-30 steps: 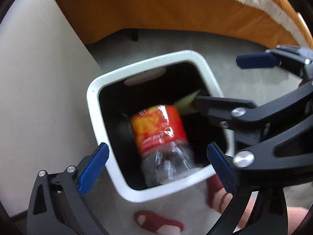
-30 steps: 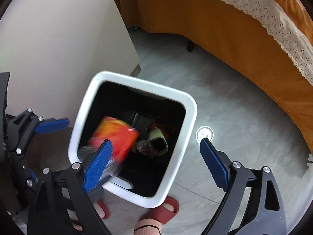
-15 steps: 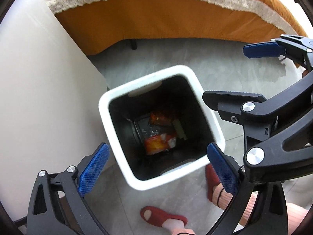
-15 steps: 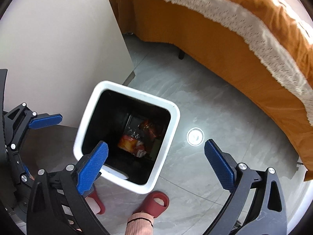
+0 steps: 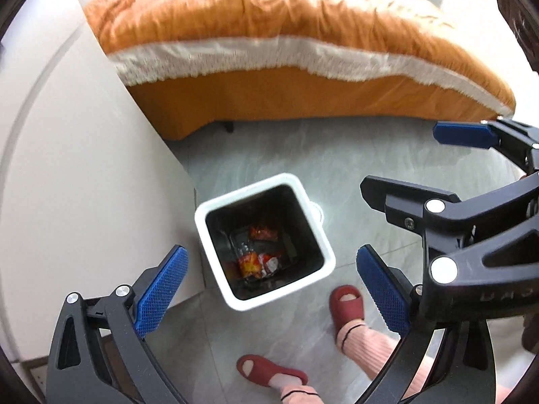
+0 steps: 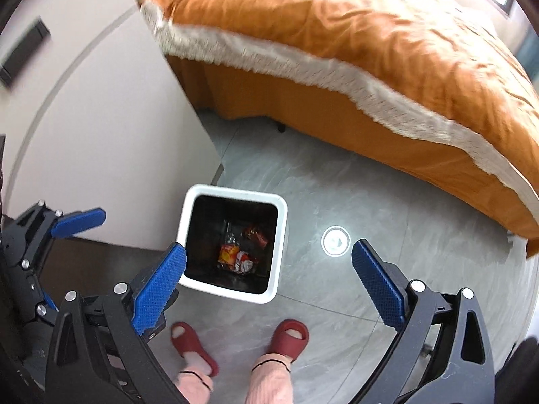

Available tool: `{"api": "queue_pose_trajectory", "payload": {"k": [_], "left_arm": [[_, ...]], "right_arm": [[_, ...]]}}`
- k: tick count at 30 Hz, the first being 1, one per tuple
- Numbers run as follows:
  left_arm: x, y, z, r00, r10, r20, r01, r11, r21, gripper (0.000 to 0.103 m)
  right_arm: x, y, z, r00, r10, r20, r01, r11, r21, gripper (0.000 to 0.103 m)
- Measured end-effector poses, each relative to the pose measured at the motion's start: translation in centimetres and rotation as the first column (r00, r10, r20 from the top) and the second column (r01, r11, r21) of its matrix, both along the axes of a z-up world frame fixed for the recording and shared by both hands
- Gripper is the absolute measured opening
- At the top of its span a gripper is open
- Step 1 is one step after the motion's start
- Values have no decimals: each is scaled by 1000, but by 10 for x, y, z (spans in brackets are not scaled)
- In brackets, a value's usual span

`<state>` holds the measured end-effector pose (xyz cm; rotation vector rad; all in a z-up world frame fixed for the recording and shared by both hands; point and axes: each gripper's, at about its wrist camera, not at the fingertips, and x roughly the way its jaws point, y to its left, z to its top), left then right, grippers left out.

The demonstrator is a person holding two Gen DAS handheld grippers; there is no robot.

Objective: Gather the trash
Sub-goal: 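Move both open tools back to the desk pile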

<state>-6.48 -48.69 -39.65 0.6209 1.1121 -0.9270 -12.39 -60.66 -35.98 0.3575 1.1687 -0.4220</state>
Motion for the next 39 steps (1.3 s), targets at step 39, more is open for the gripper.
{"api": "queue_pose_trajectory", "payload": {"k": [39], "left_arm": [[90,349,303,681,673,289,-588,737,-332,98]], "right_arm": [[112,272,293,808,414,418,-415,905,-94,98]]}}
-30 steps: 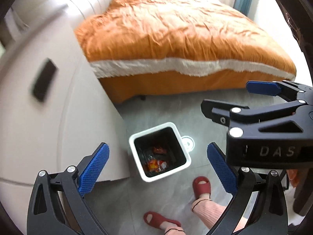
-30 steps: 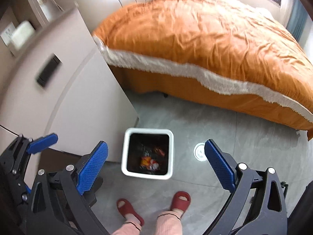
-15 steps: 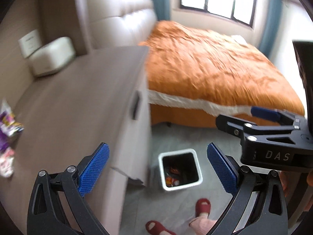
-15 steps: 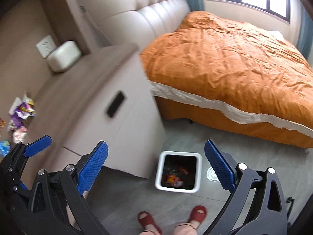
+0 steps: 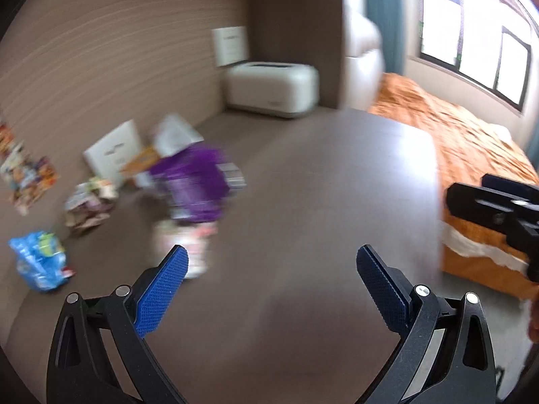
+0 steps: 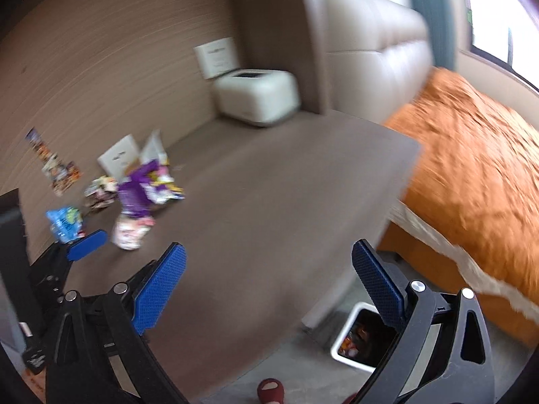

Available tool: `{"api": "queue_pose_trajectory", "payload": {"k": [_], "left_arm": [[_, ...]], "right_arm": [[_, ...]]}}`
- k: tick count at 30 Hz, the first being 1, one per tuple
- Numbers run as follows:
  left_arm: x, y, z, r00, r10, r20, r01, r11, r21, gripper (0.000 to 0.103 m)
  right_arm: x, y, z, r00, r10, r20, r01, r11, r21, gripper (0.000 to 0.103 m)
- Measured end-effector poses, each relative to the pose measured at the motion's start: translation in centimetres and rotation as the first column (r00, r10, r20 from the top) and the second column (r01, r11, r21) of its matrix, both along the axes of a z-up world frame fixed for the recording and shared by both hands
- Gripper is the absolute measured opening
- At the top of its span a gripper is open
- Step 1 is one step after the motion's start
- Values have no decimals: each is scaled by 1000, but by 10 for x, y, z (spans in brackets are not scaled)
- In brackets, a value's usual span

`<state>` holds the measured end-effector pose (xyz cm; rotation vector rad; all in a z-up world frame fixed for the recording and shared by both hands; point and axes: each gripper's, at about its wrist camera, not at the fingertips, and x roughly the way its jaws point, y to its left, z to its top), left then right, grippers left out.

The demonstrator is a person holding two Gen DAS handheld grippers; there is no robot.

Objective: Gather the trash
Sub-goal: 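Move both open tools back to the desk pile, then grasp the clear plastic bag with the left tool while the right tool grasps the purple bag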

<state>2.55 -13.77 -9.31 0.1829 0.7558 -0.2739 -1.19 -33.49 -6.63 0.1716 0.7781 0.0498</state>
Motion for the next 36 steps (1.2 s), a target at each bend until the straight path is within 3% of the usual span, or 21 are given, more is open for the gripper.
{"api": "queue_pose_trajectory", "payload": {"k": [7,12,16,21,22,24,26,27,30,36], "left_arm": [[33,58,-6,996,90,-22,-91,995,-40,98],[52,69,-20,995,77,-58,-81,995,-57,98],[70,92,-30,989,63,-132,-82,986,-144,98],[82,87,-40,988,-10,-157,-10,992,-125,96],[84,85,-42,986,-23,-167,2,992,-123,94],[87,82,-46,982,-43,-186,19,991,-130,77],[87,79,-46,984,-50,-173,28,992,-125,67],[87,79,-46,983,-53,-174,31,991,-128,60],[88,78,-43,983,-46,-179,19,989,-150,53],[73,81,-29,989,-27,-146,5,989,-151,51]], "right_arm": [[44,71,2,992,124,-25,-125,992,-16,98],[77,110,-4,977,206,-58,-208,977,-42,98],[106,134,-16,965,247,-94,-255,962,-94,98],[138,160,-34,959,250,-136,-269,953,-142,98],[141,163,-37,959,243,-145,-264,952,-153,98],[147,166,-43,960,231,-158,-256,952,-170,93],[148,165,-44,957,240,-161,-264,953,-151,63],[149,165,-45,956,240,-166,-265,953,-148,63],[145,156,-42,958,240,-160,-262,956,-135,58],[116,114,-12,980,185,-71,-192,974,-117,58]]}}
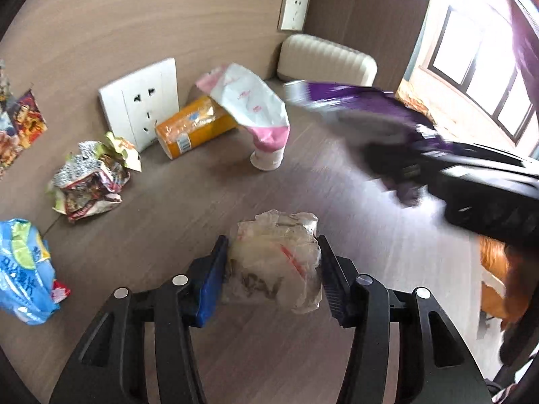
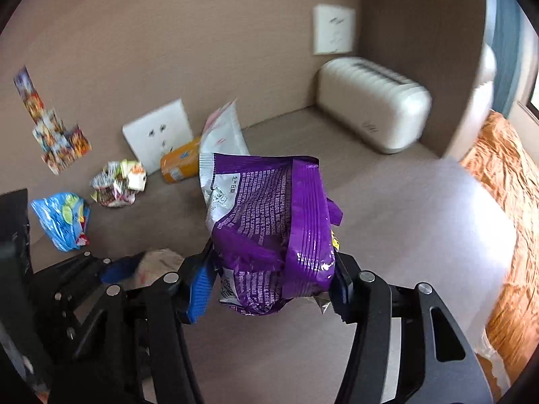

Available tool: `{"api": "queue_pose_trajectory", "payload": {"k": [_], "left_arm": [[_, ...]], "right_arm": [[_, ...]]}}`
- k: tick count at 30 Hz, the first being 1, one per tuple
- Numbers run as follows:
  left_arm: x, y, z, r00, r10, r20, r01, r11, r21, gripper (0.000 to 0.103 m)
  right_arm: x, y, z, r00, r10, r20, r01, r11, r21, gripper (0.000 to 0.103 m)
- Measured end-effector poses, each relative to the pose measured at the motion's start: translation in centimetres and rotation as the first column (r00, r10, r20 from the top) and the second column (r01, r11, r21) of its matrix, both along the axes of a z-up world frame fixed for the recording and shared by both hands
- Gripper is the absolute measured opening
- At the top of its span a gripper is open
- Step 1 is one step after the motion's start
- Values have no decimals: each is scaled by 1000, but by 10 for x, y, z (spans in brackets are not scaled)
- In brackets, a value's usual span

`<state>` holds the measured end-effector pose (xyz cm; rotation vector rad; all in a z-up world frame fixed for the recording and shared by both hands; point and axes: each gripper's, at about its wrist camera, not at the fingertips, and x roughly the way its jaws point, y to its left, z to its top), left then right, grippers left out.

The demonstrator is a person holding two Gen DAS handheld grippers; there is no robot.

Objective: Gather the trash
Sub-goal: 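Grasp the clear plastic bag with the left tool while the right tool grasps the purple bag, then carry both bags over the white bin and open both tools to drop them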

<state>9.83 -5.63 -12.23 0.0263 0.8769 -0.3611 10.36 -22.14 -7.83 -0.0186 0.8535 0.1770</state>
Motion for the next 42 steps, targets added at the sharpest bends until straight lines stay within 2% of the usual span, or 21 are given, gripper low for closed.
{"api": "queue_pose_trajectory", "payload": {"k": [7,14,20,27,34,39,42], "left_arm": [[-30,-24,18,998,-51,28,50,998,26,51],[-61,-85,23,978,-208,21,207,977,42,51],[-93,-152,18,932,-362,-3,362,931,45,51],[-134,-230,7,859,-511,-38,512,857,49,51],[-159,-288,-15,806,-586,-79,591,804,70,51],[-166,-323,-44,780,-613,-129,624,778,75,51],[-165,-339,-65,771,-615,-166,632,771,75,51]], "right_arm": [[-53,-92,26,984,-174,38,173,985,22,58],[-111,-168,10,935,-353,-17,353,935,18,58],[-154,-207,-7,899,-434,-67,435,900,14,58],[-190,-246,-22,875,-475,-93,476,879,-9,58],[-211,-279,-47,863,-482,-149,486,874,-10,58],[-217,-302,-74,855,-478,-199,489,872,5,58],[-217,-315,-95,848,-475,-233,492,870,17,58]]}}
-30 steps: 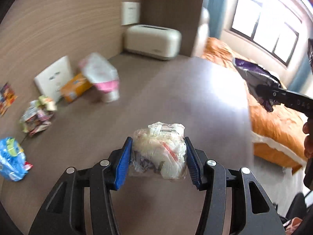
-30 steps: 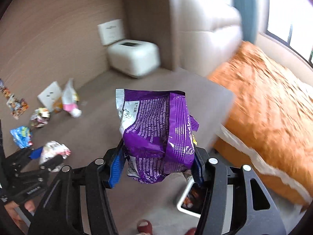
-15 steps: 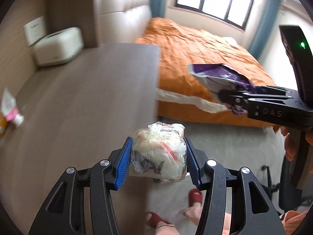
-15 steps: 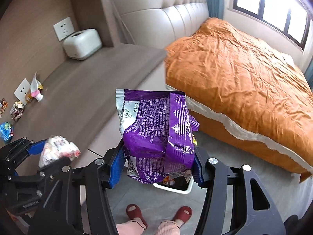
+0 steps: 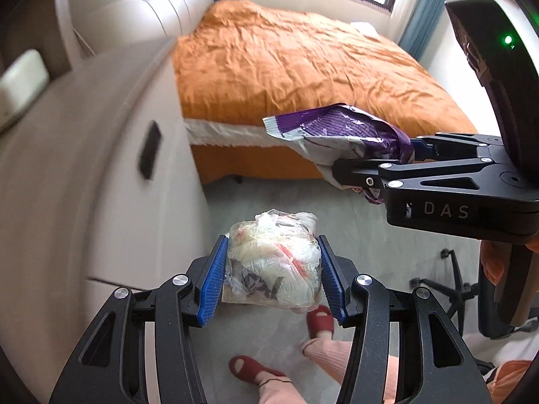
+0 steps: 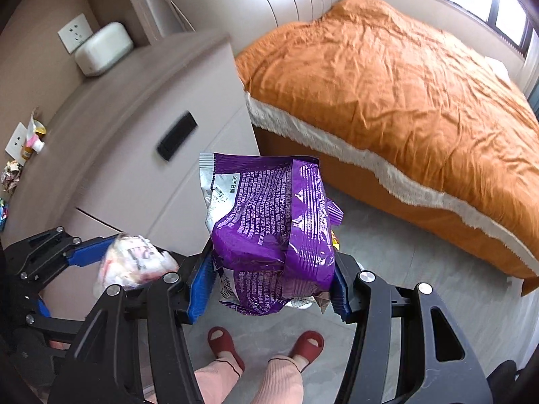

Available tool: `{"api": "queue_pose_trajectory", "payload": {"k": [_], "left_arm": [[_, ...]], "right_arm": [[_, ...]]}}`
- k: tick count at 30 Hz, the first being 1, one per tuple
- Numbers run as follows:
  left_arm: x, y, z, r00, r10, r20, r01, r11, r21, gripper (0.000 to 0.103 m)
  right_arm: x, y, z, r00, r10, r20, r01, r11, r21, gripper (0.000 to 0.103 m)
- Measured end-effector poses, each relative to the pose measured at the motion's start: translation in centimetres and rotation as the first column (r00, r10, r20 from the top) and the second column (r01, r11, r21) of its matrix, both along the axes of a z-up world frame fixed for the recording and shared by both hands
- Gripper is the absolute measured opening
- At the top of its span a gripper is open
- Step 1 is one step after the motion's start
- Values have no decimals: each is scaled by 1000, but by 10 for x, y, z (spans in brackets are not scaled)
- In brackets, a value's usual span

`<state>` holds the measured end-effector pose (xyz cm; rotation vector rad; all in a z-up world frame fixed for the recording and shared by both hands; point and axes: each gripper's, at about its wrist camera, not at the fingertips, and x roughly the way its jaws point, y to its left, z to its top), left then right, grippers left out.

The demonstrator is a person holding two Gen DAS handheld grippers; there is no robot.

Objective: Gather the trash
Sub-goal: 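Carry both bags over the white bin and open both tools to drop them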

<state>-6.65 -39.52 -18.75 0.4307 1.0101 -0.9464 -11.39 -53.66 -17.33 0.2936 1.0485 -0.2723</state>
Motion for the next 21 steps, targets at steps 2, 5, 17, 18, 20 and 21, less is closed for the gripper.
{"api": "queue_pose_trajectory", "payload": {"k": [2,5,17,18,20,21], "left_arm": [[1,-8,-16,1000,-4,-8,5,1000,20,51],[3,-23,-48,999,-15,-36,17,999,46,51],[28,-60,-187,993,-16,-115,34,987,157,51],[29,-65,-203,992,-18,-126,40,985,168,51],[32,-73,-235,988,-27,-149,54,982,180,51],[34,-77,-248,987,-30,-159,59,981,186,51]], "right_arm": [[1,-9,-17,1000,1,-18,-1,1000,17,58],[3,-18,-38,999,2,-38,-1,999,33,58],[24,-54,-179,985,50,-167,-29,991,128,58],[28,-57,-199,981,53,-186,-28,991,133,58],[34,-61,-225,977,59,-204,-31,990,139,58],[37,-62,-238,975,62,-213,-33,990,140,58]]}}
